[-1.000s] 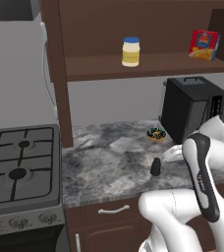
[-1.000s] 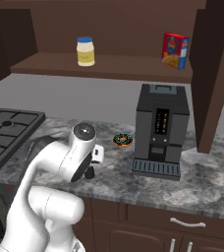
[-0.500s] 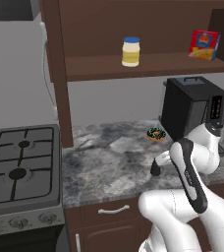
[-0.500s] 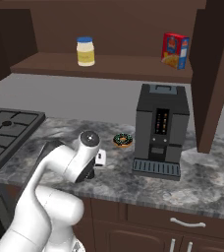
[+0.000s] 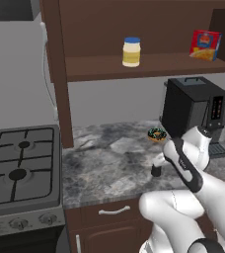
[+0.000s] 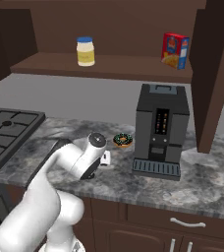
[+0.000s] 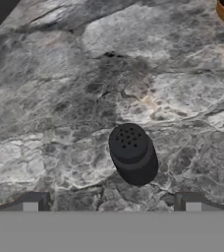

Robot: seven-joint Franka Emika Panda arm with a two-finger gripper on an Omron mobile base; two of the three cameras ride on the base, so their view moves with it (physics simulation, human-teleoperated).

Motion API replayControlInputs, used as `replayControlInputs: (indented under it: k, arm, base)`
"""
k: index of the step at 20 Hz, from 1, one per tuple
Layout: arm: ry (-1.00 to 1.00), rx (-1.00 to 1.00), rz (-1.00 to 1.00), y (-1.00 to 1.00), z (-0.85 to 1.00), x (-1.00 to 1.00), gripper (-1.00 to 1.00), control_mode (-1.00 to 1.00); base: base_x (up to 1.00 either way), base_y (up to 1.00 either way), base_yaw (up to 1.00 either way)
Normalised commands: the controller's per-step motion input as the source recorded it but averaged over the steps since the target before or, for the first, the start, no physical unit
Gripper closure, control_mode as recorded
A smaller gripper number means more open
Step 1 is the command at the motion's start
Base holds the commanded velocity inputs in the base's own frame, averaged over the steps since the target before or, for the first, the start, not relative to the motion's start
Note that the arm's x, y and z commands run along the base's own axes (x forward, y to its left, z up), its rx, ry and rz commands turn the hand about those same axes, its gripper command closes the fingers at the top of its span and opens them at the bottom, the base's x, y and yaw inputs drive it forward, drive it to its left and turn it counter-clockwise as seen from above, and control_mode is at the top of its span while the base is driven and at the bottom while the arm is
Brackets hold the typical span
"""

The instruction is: Pick the shaker and mayonnaise from the counter and place them in the cabinet.

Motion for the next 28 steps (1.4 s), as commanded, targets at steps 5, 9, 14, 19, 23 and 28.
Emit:
replayControlInputs:
  k: [5, 9, 14, 19, 23, 28]
  arm:
    - [0.06, 0.00, 0.04, 0.00, -0.45, 0.48, -1.00, -1.00]
    - [0.05, 0.00, 0.04, 0.00, -0.44, 0.41, -1.00, -1.00]
    - [0.00, 0.00, 0.05, 0.00, -0.18, 0.21, 1.00, -1.00]
    - [0.00, 0.00, 0.04, 0.00, -0.10, 0.11, 1.00, -1.00]
    - [0.00, 0.00, 0.05, 0.05, -0.09, 0.00, 1.00, -1.00]
    - [-0.01, 0.00, 0.05, 0.17, 0.13, -0.04, 1.00, -1.00]
  base:
    - [0.00, 0.00, 0.00]
    - [0.00, 0.00, 0.00]
    - [0.00, 0.00, 0.00]
    - [0.00, 0.00, 0.00]
    - [0.00, 0.00, 0.00]
    - [0.00, 0.00, 0.00]
